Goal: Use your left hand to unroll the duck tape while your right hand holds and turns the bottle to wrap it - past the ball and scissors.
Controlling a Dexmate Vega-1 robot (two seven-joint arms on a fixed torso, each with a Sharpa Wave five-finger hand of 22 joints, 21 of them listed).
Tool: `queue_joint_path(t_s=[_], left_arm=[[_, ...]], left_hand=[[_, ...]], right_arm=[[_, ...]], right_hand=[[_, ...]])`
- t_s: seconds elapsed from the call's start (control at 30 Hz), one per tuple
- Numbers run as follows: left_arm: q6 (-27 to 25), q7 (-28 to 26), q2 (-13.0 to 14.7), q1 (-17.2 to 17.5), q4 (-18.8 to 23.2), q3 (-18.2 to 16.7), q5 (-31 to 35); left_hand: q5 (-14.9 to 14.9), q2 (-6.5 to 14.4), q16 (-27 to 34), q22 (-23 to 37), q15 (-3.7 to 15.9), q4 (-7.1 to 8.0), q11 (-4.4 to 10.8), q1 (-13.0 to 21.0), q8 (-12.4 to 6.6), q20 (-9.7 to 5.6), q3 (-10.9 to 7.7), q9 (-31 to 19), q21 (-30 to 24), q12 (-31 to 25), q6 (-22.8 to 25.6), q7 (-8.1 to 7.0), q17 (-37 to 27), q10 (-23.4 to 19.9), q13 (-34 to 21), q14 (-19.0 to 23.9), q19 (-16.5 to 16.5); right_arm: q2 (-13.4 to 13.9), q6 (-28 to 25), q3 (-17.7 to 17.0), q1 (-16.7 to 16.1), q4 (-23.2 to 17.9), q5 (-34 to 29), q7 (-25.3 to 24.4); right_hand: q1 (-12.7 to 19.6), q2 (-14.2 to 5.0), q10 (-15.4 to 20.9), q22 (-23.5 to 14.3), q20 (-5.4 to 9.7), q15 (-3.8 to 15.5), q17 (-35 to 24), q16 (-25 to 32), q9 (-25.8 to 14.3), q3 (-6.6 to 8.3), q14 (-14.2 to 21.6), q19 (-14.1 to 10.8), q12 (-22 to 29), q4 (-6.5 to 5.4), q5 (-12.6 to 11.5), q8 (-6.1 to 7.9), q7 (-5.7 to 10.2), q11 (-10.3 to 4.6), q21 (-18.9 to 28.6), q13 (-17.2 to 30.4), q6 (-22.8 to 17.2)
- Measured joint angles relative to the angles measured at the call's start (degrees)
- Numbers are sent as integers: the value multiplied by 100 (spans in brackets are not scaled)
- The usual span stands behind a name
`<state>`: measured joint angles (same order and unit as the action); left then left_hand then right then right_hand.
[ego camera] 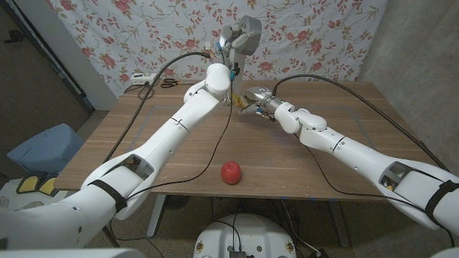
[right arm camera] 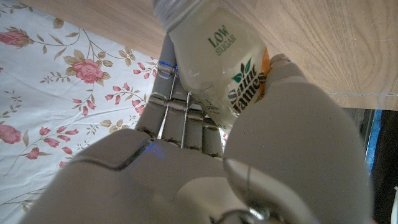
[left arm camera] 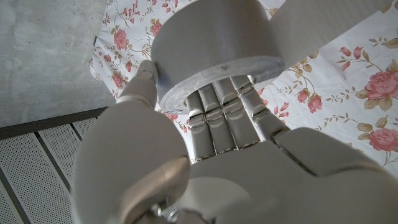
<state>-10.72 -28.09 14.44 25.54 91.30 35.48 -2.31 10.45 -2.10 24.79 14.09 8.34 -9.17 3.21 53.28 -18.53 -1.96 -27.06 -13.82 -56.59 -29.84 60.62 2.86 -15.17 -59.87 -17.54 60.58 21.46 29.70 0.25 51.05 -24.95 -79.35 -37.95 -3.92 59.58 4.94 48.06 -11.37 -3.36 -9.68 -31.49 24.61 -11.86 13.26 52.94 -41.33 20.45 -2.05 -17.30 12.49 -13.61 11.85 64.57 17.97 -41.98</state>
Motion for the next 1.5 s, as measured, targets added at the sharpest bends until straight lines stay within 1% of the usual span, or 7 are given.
queue_joint_path(t_s=[0.43,0.83,1.03,1.27,1.3,1.47,1.5], left_arm=[[-90,105,-5,0,146,50,-83],[-452,254,172,52,596,60,-115],[-752,377,335,96,1001,-1,-193],[-1499,529,626,101,1629,-20,-226],[-1499,529,643,101,1716,-20,-226],[-2171,498,820,99,2195,41,-73],[-2171,498,829,98,2219,45,-73]], left_hand=[[-14,-37,0,-27,12,-17,-23,37,43,0,32,12,-66,0,80,1,-14,-98,25,66,0],[-33,-67,0,-53,-5,-32,-45,67,68,0,79,35,-182,1,101,22,-44,-160,-44,88,0],[-34,-97,24,-53,-34,-32,-75,97,82,3,79,37,-236,-27,119,40,-67,-191,-71,117,3],[-34,-97,29,-80,-21,-48,-84,97,96,22,111,58,-280,-29,152,73,-72,-242,-85,164,22],[-34,-97,29,-80,-26,-48,-89,97,101,22,112,58,-280,-29,153,73,-73,-247,-84,168,22],[-35,-98,29,-79,-27,-47,-94,98,117,76,112,58,-325,-29,173,95,-72,-277,-57,170,31],[-35,-132,29,-79,-29,-47,-93,132,118,85,112,73,-325,-29,173,94,-71,-278,-51,173,22]], right_arm=[[-231,194,263,383,669,185,-100],[-371,325,439,635,1123,318,-148],[-439,395,517,746,1301,369,-162],[-511,450,591,853,1495,429,-176],[-514,459,593,858,1502,440,-185],[-548,476,636,923,1596,466,-209],[-548,476,636,923,1596,469,-214]], right_hand=[[0,0,0,19,0,-21,-26,-20,0,0,21,0,-5,0,0,-14,0,-1,37,27,0],[0,0,0,20,0,-20,-25,2,1,0,20,0,-11,0,0,3,0,-1,81,35,0],[0,0,8,20,0,-20,-50,2,1,-1,20,0,-27,0,0,3,0,-10,81,53,0],[0,0,8,20,0,-19,-52,1,1,-16,20,0,-32,-15,0,2,0,-10,113,53,0],[0,0,8,21,0,-19,-52,1,1,-16,19,0,-32,-15,0,2,0,-10,113,53,0],[0,0,8,21,0,-10,-52,-1,1,-17,28,0,-33,-14,0,1,0,-10,122,79,0],[0,0,8,21,0,-10,-52,-1,1,-17,28,0,-33,-14,0,1,0,-11,134,79,0]])
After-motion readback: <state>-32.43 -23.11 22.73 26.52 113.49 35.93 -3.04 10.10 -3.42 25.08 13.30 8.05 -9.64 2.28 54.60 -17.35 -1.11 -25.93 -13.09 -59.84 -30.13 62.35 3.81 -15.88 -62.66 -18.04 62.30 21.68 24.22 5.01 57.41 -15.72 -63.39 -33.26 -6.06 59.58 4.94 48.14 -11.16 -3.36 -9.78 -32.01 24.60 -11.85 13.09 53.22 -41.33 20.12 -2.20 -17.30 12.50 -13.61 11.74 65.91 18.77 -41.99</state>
